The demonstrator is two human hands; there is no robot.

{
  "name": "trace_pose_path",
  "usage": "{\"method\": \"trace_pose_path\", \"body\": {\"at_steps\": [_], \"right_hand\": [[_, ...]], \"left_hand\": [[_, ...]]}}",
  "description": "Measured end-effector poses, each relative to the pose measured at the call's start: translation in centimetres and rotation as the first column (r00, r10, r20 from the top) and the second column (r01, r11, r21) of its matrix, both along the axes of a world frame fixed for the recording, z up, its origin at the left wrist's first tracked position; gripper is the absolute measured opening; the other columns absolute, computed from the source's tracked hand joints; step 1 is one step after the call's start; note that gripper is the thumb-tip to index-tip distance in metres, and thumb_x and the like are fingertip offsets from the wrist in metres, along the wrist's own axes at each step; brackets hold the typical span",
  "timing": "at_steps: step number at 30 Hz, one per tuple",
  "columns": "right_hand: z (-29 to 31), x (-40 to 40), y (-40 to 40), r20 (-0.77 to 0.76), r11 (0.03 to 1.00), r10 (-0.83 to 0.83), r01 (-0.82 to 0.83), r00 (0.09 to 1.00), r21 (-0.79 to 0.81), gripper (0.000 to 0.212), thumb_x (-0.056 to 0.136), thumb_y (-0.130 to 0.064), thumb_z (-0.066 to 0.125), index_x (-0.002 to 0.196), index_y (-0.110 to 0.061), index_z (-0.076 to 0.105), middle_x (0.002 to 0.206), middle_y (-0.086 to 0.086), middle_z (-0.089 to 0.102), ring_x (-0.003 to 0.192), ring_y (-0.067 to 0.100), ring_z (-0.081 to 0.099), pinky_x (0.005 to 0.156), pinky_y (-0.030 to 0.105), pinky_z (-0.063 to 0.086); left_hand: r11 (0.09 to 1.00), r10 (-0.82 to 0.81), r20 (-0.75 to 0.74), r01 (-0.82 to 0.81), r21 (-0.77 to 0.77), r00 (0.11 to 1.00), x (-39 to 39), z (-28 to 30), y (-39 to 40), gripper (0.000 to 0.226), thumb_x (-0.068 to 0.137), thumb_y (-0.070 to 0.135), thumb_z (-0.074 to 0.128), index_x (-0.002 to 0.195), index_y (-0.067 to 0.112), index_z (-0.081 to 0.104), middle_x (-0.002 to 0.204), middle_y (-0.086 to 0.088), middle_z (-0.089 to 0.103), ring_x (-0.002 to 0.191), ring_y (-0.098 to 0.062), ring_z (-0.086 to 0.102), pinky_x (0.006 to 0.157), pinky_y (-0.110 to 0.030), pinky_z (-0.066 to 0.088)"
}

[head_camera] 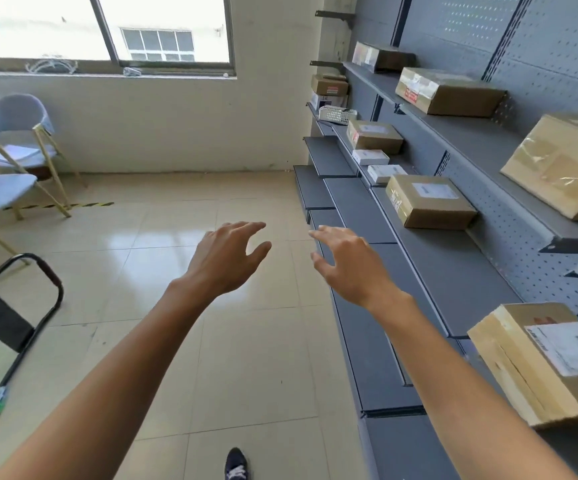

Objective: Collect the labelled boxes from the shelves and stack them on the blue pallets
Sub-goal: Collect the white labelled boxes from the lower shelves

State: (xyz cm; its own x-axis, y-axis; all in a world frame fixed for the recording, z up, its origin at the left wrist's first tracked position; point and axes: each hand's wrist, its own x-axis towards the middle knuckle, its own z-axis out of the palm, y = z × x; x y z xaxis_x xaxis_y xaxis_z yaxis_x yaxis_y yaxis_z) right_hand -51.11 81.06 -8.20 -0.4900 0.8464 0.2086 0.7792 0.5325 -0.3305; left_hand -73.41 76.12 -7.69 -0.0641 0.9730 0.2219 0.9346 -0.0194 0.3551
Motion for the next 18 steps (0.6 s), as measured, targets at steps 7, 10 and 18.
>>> {"method": "trace_pose_path", "body": {"at_steps": [7,10,18], "right_hand": [[-1.5,-7.2,13.4,-0.002,0.999,-0.021,0.021,1.0,-0.044,0.043,0.1,-0.028,0.054,0.142,-0.018,0.054,0.147,0.002,0.053,0.139,0.021,0.042,0.113,0.043,0.035],[-1.3,-9.4,18.3,-0.021,0.997,-0.058,0.056,0.998,-0.055,0.042,0.1,-0.029,0.054,0.141,-0.019,0.054,0.146,0.002,0.053,0.14,0.02,0.041,0.113,0.042,0.035],[-2.2,-9.2,30.3,-0.041,0.979,-0.185,0.18,0.982,-0.091,0.043,0.1,-0.033,0.053,0.142,-0.024,0.054,0.15,0.0,0.049,0.142,0.015,0.038,0.114,0.039,0.034]], "left_hand": [[1.0,-0.009,0.023,0.01,-0.021,1.0,-7.5,-1.6,13.5,0.047,0.101,0.045,0.051,0.144,0.026,0.053,0.143,0.003,0.058,0.133,-0.022,0.052,0.1,-0.04,0.044],[0.998,-0.057,-0.004,0.057,-0.036,0.998,-9.6,-1.6,18.9,0.048,0.101,0.045,0.05,0.144,0.025,0.053,0.143,0.003,0.058,0.133,-0.021,0.052,0.101,-0.04,0.045],[0.988,-0.154,0.014,0.154,-0.027,0.988,-10.2,-1.5,33.0,0.046,0.101,0.045,0.051,0.143,0.027,0.054,0.141,0.003,0.06,0.131,-0.022,0.052,0.1,-0.041,0.046]]}}
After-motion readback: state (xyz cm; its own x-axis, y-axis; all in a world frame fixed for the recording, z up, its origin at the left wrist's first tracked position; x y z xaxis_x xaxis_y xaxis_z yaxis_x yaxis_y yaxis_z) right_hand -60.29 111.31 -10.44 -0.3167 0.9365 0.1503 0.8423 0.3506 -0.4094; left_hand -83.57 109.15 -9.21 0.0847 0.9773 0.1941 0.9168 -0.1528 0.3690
